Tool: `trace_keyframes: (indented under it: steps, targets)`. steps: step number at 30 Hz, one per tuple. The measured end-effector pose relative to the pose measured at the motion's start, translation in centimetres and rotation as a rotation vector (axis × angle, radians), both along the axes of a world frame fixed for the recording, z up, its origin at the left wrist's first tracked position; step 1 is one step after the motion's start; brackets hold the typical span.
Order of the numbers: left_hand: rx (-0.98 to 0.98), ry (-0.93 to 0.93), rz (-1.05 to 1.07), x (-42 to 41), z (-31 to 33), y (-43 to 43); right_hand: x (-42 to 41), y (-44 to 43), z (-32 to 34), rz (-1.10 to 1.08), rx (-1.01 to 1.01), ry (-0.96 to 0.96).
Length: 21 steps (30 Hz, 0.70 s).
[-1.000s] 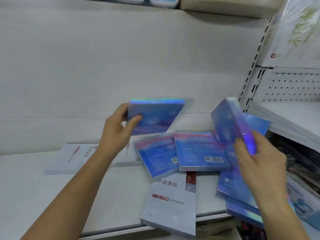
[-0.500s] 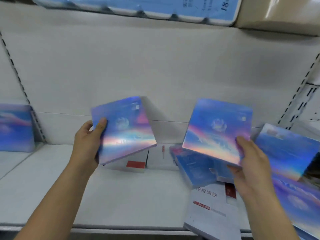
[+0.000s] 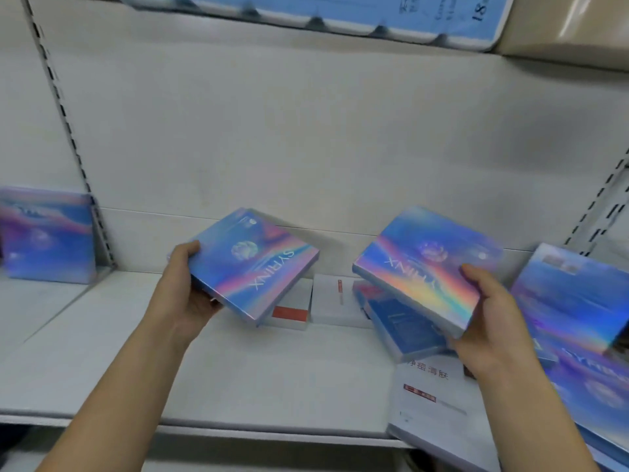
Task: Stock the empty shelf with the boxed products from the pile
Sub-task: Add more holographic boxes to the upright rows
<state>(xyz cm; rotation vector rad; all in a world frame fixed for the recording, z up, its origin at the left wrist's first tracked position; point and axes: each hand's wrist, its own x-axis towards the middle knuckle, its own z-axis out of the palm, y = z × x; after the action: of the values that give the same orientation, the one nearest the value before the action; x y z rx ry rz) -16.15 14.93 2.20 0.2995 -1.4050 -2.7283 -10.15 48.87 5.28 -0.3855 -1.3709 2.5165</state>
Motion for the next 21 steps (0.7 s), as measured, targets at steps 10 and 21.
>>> trace_keyframes:
  steps: [10, 21]
  targets:
    - [0.088, -0.035, -0.002, 0.9, 0.7, 3.2, 1.6, 3.2, 0.0, 0.194, 0.172, 0.042]
    - [0.158, -0.106, -0.059, 2.0, 0.6, 5.1, 0.8, 5.5, 0.6, 0.027, 0.265, 0.172]
